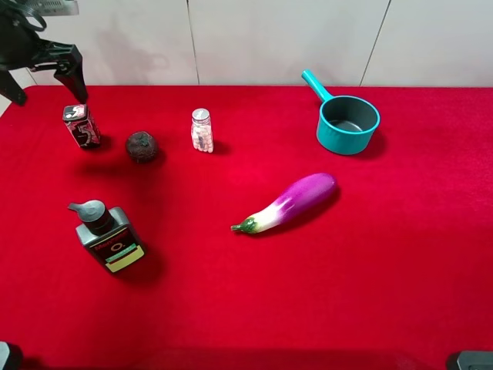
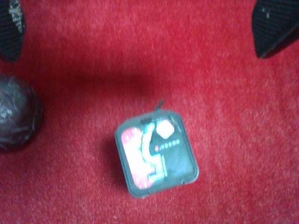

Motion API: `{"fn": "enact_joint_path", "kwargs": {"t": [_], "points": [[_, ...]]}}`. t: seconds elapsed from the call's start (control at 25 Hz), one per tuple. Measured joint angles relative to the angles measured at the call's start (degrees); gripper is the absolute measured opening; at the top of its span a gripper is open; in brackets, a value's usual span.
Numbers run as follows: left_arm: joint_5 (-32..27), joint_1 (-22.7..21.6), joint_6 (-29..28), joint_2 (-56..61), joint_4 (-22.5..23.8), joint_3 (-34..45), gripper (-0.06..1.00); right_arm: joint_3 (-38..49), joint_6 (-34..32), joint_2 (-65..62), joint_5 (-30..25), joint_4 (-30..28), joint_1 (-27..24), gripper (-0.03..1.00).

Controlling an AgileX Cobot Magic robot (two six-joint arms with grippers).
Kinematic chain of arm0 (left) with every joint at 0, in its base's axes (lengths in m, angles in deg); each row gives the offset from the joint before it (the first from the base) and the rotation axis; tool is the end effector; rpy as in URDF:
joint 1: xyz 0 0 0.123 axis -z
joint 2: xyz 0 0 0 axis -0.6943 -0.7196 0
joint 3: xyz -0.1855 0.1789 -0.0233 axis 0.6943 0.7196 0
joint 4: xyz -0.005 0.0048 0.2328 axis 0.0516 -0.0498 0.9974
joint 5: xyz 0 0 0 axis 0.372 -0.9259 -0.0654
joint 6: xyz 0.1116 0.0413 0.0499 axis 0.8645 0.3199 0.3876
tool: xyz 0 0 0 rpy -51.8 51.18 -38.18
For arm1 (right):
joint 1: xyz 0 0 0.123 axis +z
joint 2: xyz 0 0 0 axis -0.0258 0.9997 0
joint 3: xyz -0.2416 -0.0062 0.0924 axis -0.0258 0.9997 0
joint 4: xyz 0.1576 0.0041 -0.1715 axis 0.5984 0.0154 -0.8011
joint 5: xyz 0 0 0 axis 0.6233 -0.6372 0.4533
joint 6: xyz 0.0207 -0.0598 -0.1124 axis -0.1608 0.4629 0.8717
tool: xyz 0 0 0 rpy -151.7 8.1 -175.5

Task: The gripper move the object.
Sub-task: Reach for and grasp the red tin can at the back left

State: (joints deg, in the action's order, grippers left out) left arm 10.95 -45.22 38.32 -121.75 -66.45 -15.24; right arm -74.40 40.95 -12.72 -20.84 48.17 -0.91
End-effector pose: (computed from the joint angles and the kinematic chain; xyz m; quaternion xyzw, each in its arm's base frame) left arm 0.3739 0.0071 0.1701 0.0039 0.9916 -0.0005 0.1295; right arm 0.0400 -0.0016 0.2542 -0.0182 0.8432 -0.0156 0.5371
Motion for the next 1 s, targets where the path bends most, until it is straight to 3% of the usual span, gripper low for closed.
{"fn": "enact_joint_path", "kwargs": {"t": [1.0], "points": [[12.2, 0.0, 0.1, -15.7, 0.8, 0.0, 0.96, 0.0, 0.0, 0.0, 0.0, 0.0, 0.0, 0.69]]}}
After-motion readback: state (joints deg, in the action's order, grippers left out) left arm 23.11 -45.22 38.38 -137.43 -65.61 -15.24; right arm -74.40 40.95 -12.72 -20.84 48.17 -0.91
